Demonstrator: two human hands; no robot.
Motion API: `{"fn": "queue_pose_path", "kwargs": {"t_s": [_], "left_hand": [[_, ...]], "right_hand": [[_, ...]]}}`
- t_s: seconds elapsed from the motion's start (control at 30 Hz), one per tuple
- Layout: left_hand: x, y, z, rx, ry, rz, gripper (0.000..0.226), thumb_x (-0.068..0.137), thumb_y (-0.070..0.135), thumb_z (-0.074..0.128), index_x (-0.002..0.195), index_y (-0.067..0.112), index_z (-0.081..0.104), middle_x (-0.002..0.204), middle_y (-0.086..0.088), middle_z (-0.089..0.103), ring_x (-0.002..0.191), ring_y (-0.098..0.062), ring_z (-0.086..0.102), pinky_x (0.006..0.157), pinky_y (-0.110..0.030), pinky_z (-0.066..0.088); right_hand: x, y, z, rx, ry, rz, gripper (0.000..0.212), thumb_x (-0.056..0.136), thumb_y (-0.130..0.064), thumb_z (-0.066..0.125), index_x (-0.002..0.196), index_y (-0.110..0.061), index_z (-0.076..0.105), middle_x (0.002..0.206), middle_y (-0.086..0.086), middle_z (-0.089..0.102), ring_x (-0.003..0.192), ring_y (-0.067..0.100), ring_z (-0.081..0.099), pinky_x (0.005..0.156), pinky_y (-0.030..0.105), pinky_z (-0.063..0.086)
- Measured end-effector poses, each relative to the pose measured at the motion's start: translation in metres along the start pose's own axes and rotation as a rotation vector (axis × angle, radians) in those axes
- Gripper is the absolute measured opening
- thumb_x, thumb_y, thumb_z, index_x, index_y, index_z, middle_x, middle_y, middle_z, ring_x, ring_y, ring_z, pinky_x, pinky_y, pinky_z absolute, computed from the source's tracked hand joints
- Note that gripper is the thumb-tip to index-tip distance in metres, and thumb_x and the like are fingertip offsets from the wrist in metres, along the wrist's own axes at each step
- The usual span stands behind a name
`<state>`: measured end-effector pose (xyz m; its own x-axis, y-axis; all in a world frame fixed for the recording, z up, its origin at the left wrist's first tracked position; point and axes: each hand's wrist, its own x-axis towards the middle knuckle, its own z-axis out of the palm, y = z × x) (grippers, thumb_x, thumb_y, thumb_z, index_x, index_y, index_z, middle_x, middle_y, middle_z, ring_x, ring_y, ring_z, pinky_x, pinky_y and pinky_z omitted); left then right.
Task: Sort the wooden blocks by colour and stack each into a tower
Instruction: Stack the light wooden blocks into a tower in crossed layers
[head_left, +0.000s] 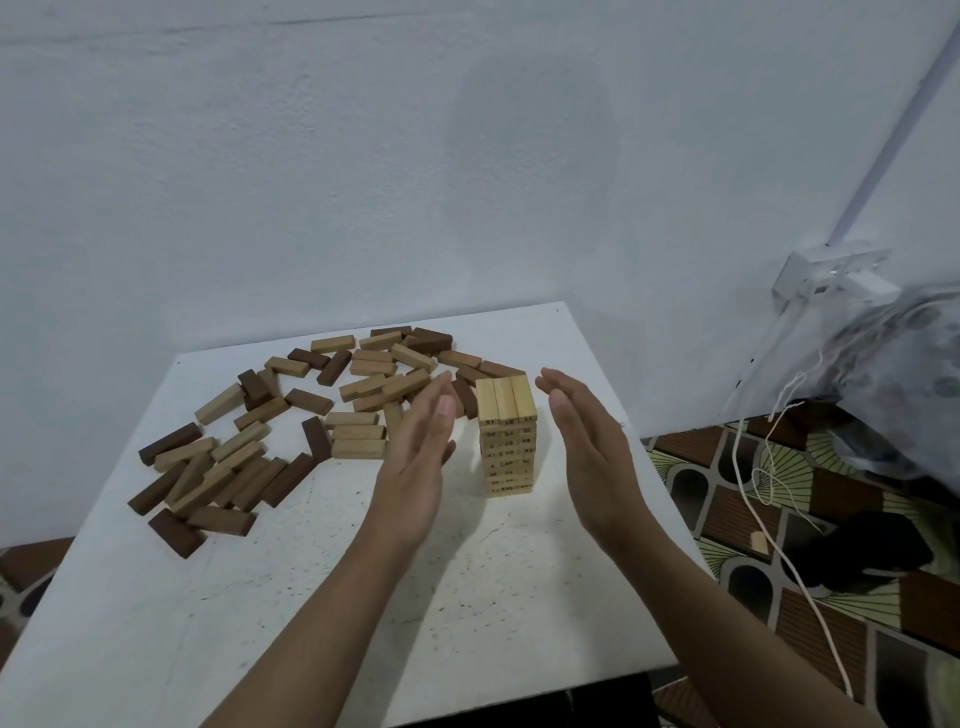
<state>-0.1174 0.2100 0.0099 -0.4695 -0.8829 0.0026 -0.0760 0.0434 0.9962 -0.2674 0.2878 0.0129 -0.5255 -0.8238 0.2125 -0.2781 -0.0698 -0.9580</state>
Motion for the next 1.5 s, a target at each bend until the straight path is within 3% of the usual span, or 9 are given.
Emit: {"fn": "queue_pose_path", "kwargs": {"t_s": [0.17, 0.27, 0.5, 0.63, 0.83, 1.0, 1.17, 1.33, 1.5], "left_hand": [[0.007, 0.018, -0.030, -0.023, 0.157, 0.080, 0.022, 0.106, 0.024, 0.051, 0.115, 0.022, 0.072, 0.110, 0.003, 0.075, 0.107, -0.014, 0.070, 0.091, -0.032, 0.055], [0.012, 0.021, -0.054, 0.007, 0.177, 0.097, 0.024, 0.105, 0.010, 0.051, 0.103, 0.015, 0.074, 0.092, -0.005, 0.075, 0.092, -0.016, 0.070, 0.084, -0.027, 0.052], [0.015, 0.024, -0.103, 0.108, 0.131, 0.117, 0.024, 0.104, 0.008, 0.053, 0.098, 0.014, 0.075, 0.078, -0.004, 0.068, 0.071, -0.008, 0.061, 0.077, -0.030, 0.046], [0.014, 0.016, -0.115, 0.207, 0.028, 0.032, 0.016, 0.103, 0.017, 0.058, 0.102, 0.022, 0.073, 0.083, 0.001, 0.072, 0.079, -0.011, 0.067, 0.083, -0.035, 0.052], [0.014, -0.019, -0.092, 0.401, -0.144, -0.047, 0.022, 0.091, 0.024, 0.075, 0.110, 0.034, 0.067, 0.101, 0.012, 0.070, 0.090, -0.006, 0.067, 0.083, -0.034, 0.058], [0.027, -0.049, -0.059, 0.551, -0.330, -0.024, 0.063, 0.077, 0.040, 0.088, 0.130, 0.030, 0.055, 0.114, 0.015, 0.061, 0.099, -0.004, 0.062, 0.083, -0.026, 0.056], [0.048, -0.061, -0.033, 0.680, -0.359, 0.024, 0.085, 0.073, 0.042, 0.090, 0.143, 0.020, 0.047, 0.117, 0.009, 0.055, 0.101, -0.007, 0.057, 0.082, -0.021, 0.049], [0.058, -0.068, -0.019, 0.770, -0.358, 0.089, 0.077, 0.072, 0.042, 0.089, 0.137, 0.024, 0.053, 0.108, 0.015, 0.047, 0.090, 0.000, 0.051, 0.072, -0.012, 0.038], [0.063, -0.072, -0.015, 0.784, -0.369, 0.121, 0.061, 0.074, 0.041, 0.087, 0.127, 0.029, 0.060, 0.109, 0.013, 0.047, 0.094, 0.008, 0.047, 0.071, -0.007, 0.037]], "right_hand": [[0.013, 0.001, 0.001, -0.114, 0.181, -0.117, 0.038, 0.096, -0.046, 0.040, 0.113, -0.025, 0.066, 0.115, -0.017, 0.067, 0.112, -0.001, 0.059, 0.090, 0.012, 0.046], [0.022, -0.009, 0.002, -0.201, 0.178, -0.208, 0.027, 0.097, -0.036, 0.043, 0.108, -0.025, 0.065, 0.110, -0.013, 0.067, 0.108, 0.003, 0.060, 0.086, 0.010, 0.046], [0.041, -0.033, 0.013, -0.266, 0.122, -0.323, 0.017, 0.100, -0.022, 0.052, 0.101, -0.021, 0.069, 0.102, -0.015, 0.068, 0.103, -0.001, 0.060, 0.086, 0.014, 0.044], [0.043, -0.031, 0.012, -0.062, 0.094, -0.132, 0.024, 0.102, -0.033, 0.044, 0.101, -0.030, 0.067, 0.103, -0.015, 0.070, 0.106, 0.002, 0.062, 0.092, 0.024, 0.046], [0.046, 0.006, -0.013, 0.204, 0.208, 0.144, 0.034, 0.101, -0.020, 0.036, 0.110, -0.008, 0.067, 0.103, 0.010, 0.073, 0.102, 0.028, 0.067, 0.082, 0.040, 0.054], [0.042, 0.056, -0.033, -0.184, -0.048, 0.255, 0.035, 0.092, 0.005, 0.045, 0.109, -0.017, 0.067, 0.101, 0.000, 0.072, 0.099, 0.023, 0.064, 0.076, 0.028, 0.048], [0.039, 0.075, -0.032, -0.497, -0.384, 0.208, 0.058, 0.077, -0.003, 0.072, 0.129, -0.025, 0.060, 0.115, -0.012, 0.065, 0.106, 0.008, 0.057, 0.077, 0.019, 0.043], [0.046, 0.077, -0.024, -0.639, -0.515, 0.138, 0.070, 0.071, -0.022, 0.087, 0.134, -0.022, 0.056, 0.120, -0.007, 0.056, 0.108, 0.011, 0.052, 0.090, 0.024, 0.042], [0.053, 0.082, -0.027, -0.653, -0.526, 0.072, 0.068, 0.065, -0.036, 0.092, 0.125, -0.025, 0.062, 0.113, -0.009, 0.055, 0.100, 0.007, 0.052, 0.090, 0.025, 0.046]]}}
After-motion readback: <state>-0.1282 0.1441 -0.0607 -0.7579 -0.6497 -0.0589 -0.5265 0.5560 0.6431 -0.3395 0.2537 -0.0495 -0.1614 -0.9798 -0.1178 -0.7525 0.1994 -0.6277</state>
